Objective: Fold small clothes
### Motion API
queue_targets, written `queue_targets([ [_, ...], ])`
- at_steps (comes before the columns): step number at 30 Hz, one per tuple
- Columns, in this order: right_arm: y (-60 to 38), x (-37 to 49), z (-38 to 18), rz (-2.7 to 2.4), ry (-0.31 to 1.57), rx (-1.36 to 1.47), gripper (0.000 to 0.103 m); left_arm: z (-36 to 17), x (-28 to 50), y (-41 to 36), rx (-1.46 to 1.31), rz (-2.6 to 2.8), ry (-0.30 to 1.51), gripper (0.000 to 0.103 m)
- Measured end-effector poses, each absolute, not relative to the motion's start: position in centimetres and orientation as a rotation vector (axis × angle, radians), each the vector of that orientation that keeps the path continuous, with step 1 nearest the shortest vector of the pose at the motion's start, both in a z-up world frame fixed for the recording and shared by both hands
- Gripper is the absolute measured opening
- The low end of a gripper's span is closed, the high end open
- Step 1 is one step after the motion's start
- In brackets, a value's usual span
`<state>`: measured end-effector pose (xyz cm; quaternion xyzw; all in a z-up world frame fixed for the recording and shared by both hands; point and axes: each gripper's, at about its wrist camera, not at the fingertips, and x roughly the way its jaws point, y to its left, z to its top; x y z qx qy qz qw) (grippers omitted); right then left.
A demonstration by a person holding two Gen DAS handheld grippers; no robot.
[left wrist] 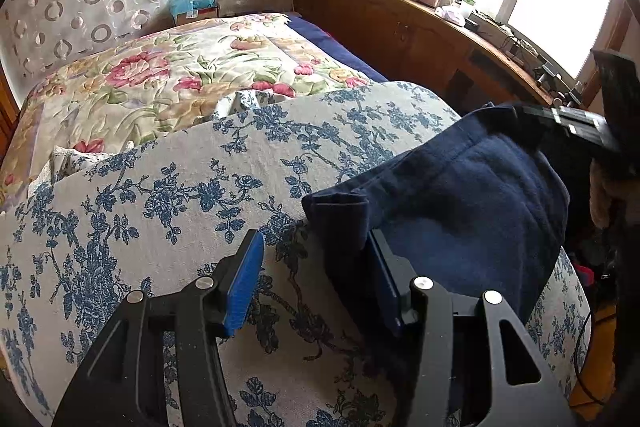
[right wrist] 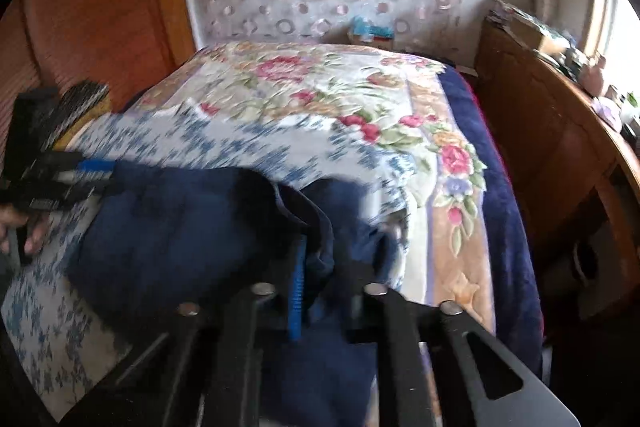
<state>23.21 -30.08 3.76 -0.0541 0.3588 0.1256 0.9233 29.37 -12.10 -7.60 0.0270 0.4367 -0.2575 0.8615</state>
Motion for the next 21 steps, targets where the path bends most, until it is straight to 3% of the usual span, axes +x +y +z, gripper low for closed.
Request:
queue_targets([
  [4, -30.8, 24.6, 4.7, 0.154, 0.696, -0.073, 0.007, -7.6, 29.4, -12.0, 0.045, -0.54, 0.923, 0.054],
  [6, -30.6, 24.8, 4.9, 0.135, 0.707, -0.058, 0.025, -7.6, 29.4, -12.1, 0.047, -0.54, 0.923, 0.054],
  [7, -30.5, 24.5, 5.1, 0.138, 0.702, -0.048, 0.044, -7.6, 29.4, -12.1, 0.047, -0.54, 0.923, 0.054],
  [8, -30.4, 24.2, 5.0, 0.147, 0.696, -0.037, 0.055, -7.6, 29.4, -12.1, 0.049, -0.541, 0.922, 0.054],
  [11, -30.0, 23.4, 4.1, 0.173, 0.722, -0.005, 0.066, -7.6, 29.7, -12.4, 0.045, -0.55, 0.926, 0.054],
  [21, -31.0, 23.6, -1.1, 0.21, 0.847, 0.125, 0.075, -8.4, 30.5, -12.4, 0.038, -0.554, 0.945, 0.054],
])
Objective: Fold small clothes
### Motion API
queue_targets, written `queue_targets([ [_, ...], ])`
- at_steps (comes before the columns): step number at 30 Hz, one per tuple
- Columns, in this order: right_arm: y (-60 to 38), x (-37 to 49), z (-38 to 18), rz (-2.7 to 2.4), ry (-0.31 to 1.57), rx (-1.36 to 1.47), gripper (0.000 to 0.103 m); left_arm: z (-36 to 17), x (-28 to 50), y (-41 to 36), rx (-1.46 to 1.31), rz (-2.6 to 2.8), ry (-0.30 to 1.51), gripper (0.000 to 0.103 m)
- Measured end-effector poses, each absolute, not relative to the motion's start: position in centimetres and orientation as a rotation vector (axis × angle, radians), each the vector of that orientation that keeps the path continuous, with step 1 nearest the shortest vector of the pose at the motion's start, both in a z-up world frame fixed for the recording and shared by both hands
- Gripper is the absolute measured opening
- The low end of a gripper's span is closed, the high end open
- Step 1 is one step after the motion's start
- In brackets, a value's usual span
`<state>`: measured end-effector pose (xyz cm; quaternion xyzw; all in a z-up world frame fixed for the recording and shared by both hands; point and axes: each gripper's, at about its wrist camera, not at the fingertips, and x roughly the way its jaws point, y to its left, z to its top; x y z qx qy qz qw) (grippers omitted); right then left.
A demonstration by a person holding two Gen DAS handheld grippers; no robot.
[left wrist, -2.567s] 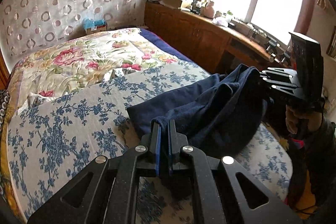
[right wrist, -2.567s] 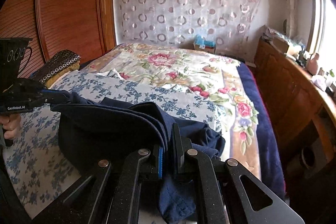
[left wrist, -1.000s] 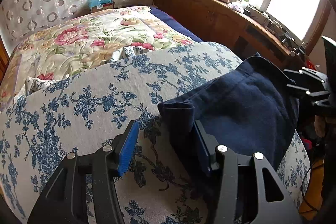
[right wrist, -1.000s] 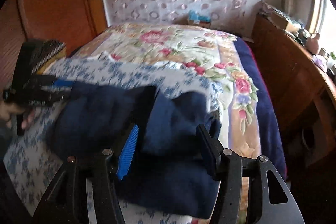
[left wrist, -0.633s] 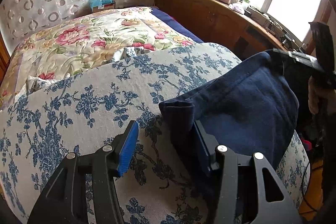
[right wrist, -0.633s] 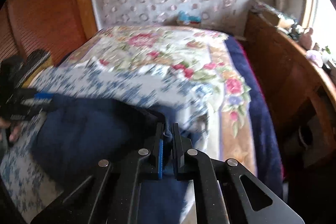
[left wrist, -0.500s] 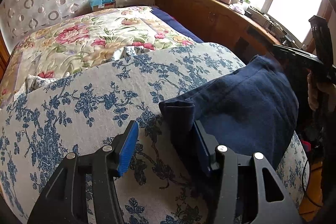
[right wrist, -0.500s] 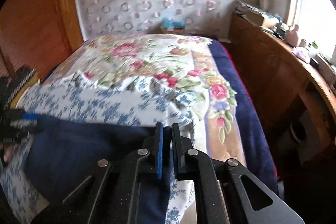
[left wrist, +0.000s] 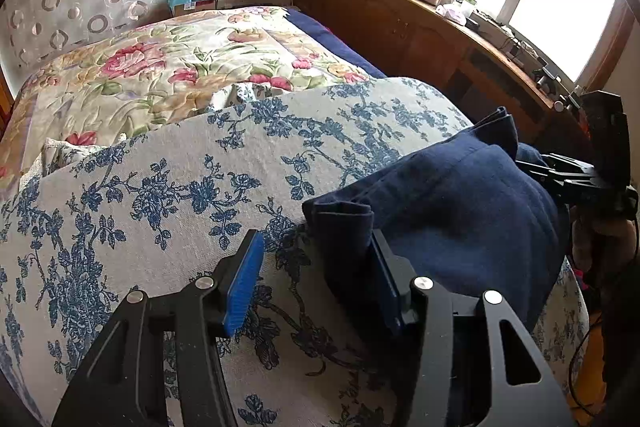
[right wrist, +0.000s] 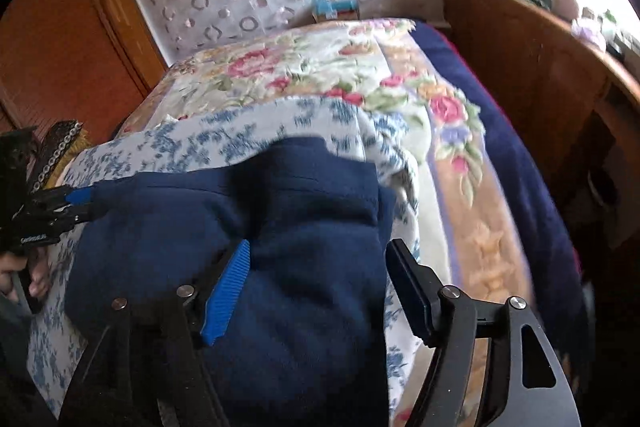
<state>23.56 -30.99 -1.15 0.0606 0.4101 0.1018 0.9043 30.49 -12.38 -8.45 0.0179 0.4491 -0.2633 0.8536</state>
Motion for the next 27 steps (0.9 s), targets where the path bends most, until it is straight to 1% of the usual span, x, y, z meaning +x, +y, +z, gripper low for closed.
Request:
queue_targets([
  [6, -31.5, 23.8, -1.2, 0.248, 0.841, 0.182, 0.076, -8.5, 30.6, -13.0, 0.068, -0.561, 0.925, 0.055],
  [7, -31.6, 23.7, -1.3, 0.263, 0.842, 0.207, 0.073, -8.5, 30.6, -13.2, 0.072, -0.563, 0.921, 0.055],
  [8, -31.8, 23.6, -1.3, 0.286, 0.839, 0.23, 0.067, -8.5, 30.6, -13.2, 0.071, -0.567, 0.919, 0.055],
  [12, -31.7, 23.0, -1.3, 0.27, 0.813, 0.191, 0.064, -8.5, 30.8, -13.2, 0.061, -0.574, 0.918, 0.055],
  [13, -31.3, 22.8, -1.3, 0.271, 0.805, 0.182, 0.058, -8.6, 30.8, -13.3, 0.064, -0.577, 0.916, 0.055],
  [14, -31.1, 22.6, -1.2, 0.279, 0.8, 0.171, 0.051, -8.6, 30.7, -13.4, 0.065, -0.584, 0.915, 0.052],
  [15, -30.7, 22.2, -1.0, 0.275, 0.798, 0.156, 0.05, -8.6, 30.7, -13.5, 0.062, -0.595, 0.915, 0.046],
  [16, -30.5, 22.2, -1.1, 0.281, 0.795, 0.148, 0.043, -8.6, 30.7, -13.6, 0.054, -0.611, 0.918, 0.043],
  [17, -30.3, 22.2, -1.2, 0.291, 0.794, 0.144, 0.039, -8.6, 30.7, -13.7, 0.05, -0.62, 0.92, 0.038],
  [18, -30.4, 22.3, -1.2, 0.291, 0.794, 0.146, 0.037, -8.6, 30.7, -13.7, 0.044, -0.624, 0.923, 0.033],
  [19, -30.4, 22.2, -1.2, 0.295, 0.792, 0.146, 0.031, -8.5, 30.7, -13.7, 0.04, -0.632, 0.927, 0.029],
  [20, -30.5, 22.1, -1.1, 0.303, 0.786, 0.14, 0.023, -8.4, 30.6, -13.7, 0.035, -0.635, 0.924, 0.02],
  [21, -30.4, 22.0, -1.0, 0.301, 0.777, 0.131, 0.021, -8.2, 30.4, -13.7, 0.033, -0.635, 0.917, 0.015],
  [23, -30.3, 21.8, -0.6, 0.299, 0.759, 0.104, 0.018, -7.5, 30.0, -13.6, 0.032, -0.643, 0.894, 0.013],
  [27, -30.4, 20.6, 0.8, 0.295, 0.688, 0.094, 0.017, -5.1, 28.3, -13.2, 0.005, -0.665, 0.824, 0.012],
])
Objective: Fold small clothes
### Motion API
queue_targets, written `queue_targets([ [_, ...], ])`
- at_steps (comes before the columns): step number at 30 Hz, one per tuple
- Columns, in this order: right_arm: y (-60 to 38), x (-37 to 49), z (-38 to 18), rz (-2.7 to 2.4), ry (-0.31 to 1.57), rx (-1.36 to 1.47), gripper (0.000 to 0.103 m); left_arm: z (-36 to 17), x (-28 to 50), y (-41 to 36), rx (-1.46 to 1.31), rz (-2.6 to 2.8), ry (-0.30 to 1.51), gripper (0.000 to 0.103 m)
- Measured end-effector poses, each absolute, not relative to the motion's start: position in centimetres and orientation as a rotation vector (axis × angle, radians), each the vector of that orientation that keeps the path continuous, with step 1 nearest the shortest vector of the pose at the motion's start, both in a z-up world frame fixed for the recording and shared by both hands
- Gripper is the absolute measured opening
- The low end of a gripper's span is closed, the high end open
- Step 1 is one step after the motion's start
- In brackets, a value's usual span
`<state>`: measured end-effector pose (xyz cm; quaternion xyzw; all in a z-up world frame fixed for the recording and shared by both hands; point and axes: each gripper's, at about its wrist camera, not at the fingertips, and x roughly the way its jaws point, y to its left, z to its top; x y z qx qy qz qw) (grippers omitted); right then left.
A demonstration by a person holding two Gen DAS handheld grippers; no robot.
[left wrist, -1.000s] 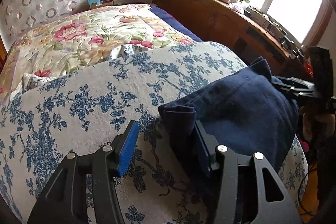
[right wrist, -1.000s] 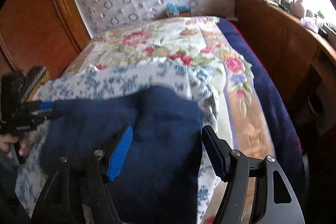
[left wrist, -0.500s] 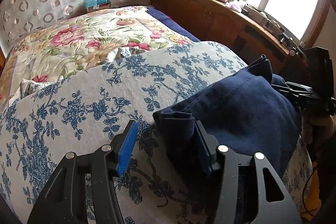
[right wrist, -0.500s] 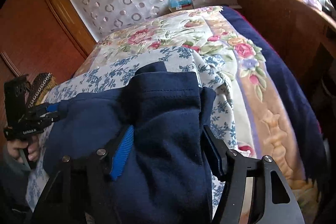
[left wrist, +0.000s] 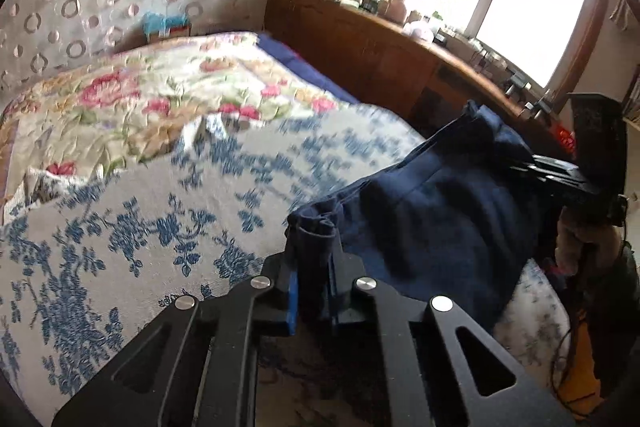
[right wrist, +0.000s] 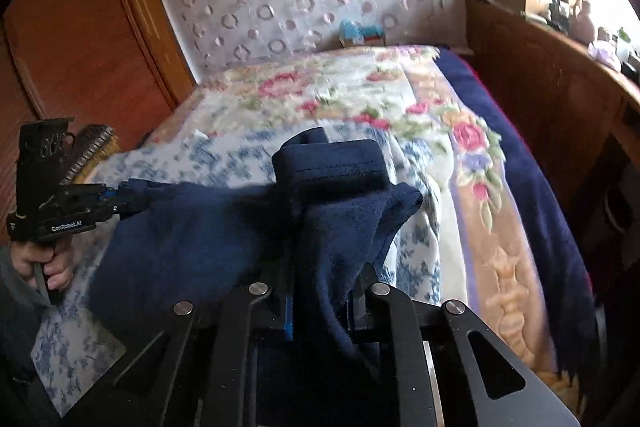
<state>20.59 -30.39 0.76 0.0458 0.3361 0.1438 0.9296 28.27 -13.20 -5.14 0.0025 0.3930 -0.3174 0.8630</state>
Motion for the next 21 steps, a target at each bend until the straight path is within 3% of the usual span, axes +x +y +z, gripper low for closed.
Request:
queue_targets([
  [10, -28.3, 19.2, 3.4, 0.36, 0.577, 0.015, 0.016, -0.5, 24.4, -10.1, -0.015, -0.618, 0.673, 0.01],
  [21, -20.4, 22.3, 5.5, 0.524, 0.511, -0.128, 0.016, 2.2, 21.0, -0.3, -0.062, -0.418, 0.57, 0.01],
])
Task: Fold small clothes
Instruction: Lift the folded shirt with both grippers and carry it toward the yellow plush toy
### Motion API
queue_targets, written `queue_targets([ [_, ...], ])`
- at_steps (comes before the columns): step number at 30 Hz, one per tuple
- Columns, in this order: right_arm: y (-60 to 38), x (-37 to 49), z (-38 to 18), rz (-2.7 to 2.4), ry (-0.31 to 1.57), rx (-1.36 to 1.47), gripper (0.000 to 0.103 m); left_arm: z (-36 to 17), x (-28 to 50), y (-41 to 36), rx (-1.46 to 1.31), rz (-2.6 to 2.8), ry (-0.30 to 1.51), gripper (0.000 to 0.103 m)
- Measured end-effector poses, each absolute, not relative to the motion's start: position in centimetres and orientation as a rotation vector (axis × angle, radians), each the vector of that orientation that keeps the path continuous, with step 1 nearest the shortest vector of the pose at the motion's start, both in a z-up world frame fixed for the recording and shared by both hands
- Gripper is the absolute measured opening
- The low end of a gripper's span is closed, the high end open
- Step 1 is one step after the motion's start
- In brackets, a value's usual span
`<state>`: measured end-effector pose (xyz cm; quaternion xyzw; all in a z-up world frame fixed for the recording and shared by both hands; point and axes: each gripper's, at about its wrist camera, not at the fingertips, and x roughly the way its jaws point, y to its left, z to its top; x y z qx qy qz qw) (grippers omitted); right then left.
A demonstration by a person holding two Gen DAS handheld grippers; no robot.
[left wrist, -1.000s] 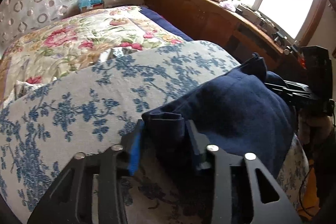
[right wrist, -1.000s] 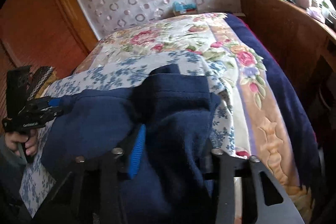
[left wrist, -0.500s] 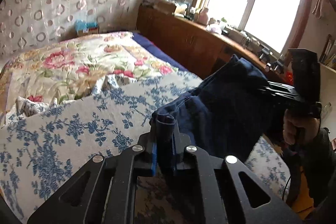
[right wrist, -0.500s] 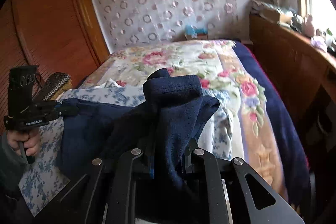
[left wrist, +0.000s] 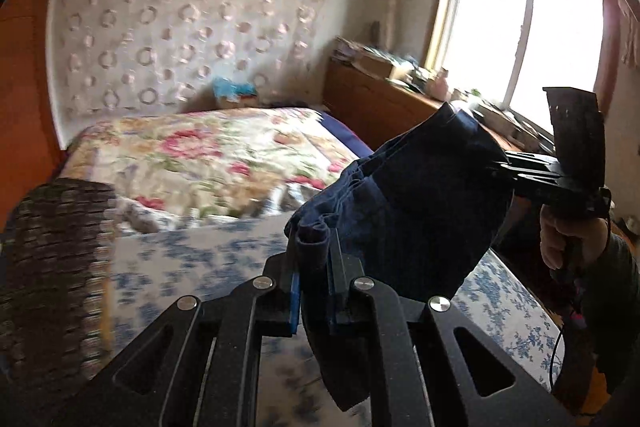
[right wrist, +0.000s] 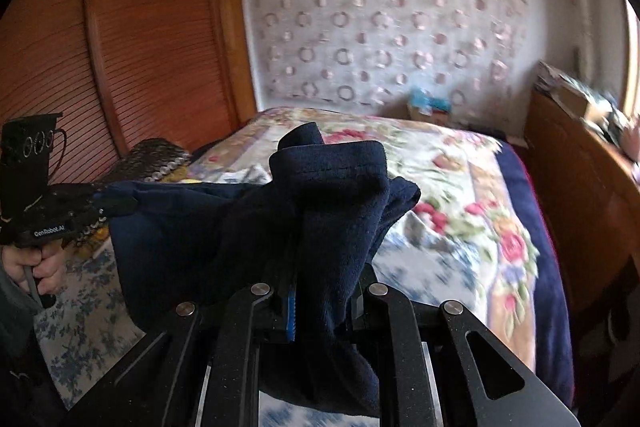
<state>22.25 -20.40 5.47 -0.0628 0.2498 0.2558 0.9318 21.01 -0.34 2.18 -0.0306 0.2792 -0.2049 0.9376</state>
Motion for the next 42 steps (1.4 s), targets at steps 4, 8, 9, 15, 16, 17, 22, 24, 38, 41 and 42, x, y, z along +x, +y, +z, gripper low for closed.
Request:
queue_targets([
  [4, -16.3, 23.9, 6.3, 0.621, 0.5, -0.18, 0.016, 2.9, 19.1, 4.0, -0.072, -0.316, 0.527, 0.01],
  [8, -11.1, 25.1, 7.2, 0.725, 0.468, -0.223, 0.016, 3.2, 17.2, 8.3, -0.094, -0.214, 0.488, 0.01],
  [9, -9.5, 25.4, 7.5, 0.751, 0.461, -0.237, 0.016, 3.2, 16.7, 9.5, -0.107, -0.186, 0.48, 0.01],
  [15, -3.0, 29.4, 8.9, 0.864, 0.438, -0.318, 0.016, 2.9, 14.3, 15.2, -0.168, -0.063, 0.434, 0.01],
  [16, -2.2, 30.2, 9.0, 0.878, 0.438, -0.335, 0.016, 2.7, 14.1, 15.7, -0.173, -0.046, 0.43, 0.01],
  [17, -0.9, 31.0, 9.0, 0.897, 0.437, -0.366, 0.016, 2.3, 13.9, 16.3, -0.177, -0.024, 0.43, 0.01],
  [22, 5.2, 35.8, 8.8, 0.959, 0.456, -0.499, 0.016, 0.1, 13.3, 18.2, -0.21, 0.055, 0.442, 0.01],
  [24, 7.6, 37.2, 8.7, 0.98, 0.459, -0.531, 0.016, -1.1, 13.6, 19.1, -0.237, 0.102, 0.472, 0.01],
  [38, 11.5, 41.9, 7.3, 0.904, 0.479, -0.484, 0.056, -6.0, 14.5, 22.1, -0.262, 0.188, 0.58, 0.01],
  [41, 9.5, 40.7, 6.0, 0.996, 0.537, -0.44, 0.056, -6.1, 14.3, 22.1, -0.247, 0.197, 0.587, 0.01],
  [42, 9.3, 39.7, 5.5, 1.017, 0.539, -0.433, 0.056, -6.2, 14.2, 22.1, -0.247, 0.2, 0.59, 0.01],
])
